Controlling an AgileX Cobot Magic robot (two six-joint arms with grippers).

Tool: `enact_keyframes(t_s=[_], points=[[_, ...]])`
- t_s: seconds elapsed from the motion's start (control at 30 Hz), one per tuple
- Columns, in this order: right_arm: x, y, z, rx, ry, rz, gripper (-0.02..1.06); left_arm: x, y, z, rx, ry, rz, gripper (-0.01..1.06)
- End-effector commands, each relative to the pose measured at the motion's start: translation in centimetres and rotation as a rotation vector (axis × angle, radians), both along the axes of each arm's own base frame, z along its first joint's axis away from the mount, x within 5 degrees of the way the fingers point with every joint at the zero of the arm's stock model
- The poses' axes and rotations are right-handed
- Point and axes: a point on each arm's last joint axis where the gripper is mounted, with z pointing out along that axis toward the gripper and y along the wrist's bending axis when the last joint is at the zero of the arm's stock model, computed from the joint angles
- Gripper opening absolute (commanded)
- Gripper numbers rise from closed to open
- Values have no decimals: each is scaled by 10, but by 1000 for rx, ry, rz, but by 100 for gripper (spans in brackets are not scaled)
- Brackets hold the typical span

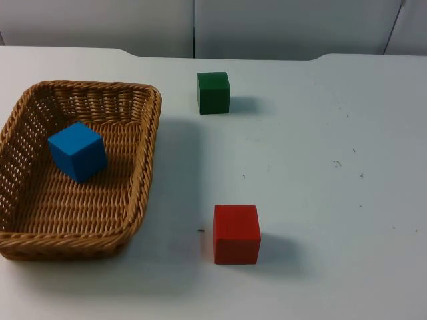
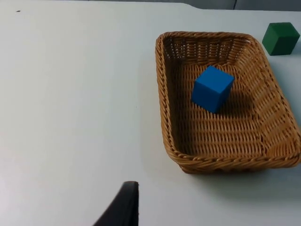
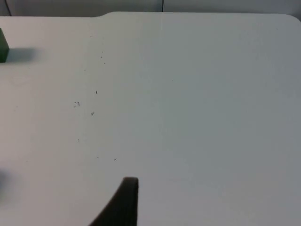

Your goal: Pick up the basket with the left hand and place the blue cube into the basket with the right hand.

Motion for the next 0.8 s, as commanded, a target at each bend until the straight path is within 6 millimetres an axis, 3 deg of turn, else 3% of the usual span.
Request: enact_keyframes(t_s=[0.0, 0.77], points=[[1, 0, -1, -1, -9, -7, 105, 0, 0, 0, -1, -19, -10, 105], [1, 0, -1, -1, -9, -7, 105, 0, 0, 1, 1, -20, -24, 105]])
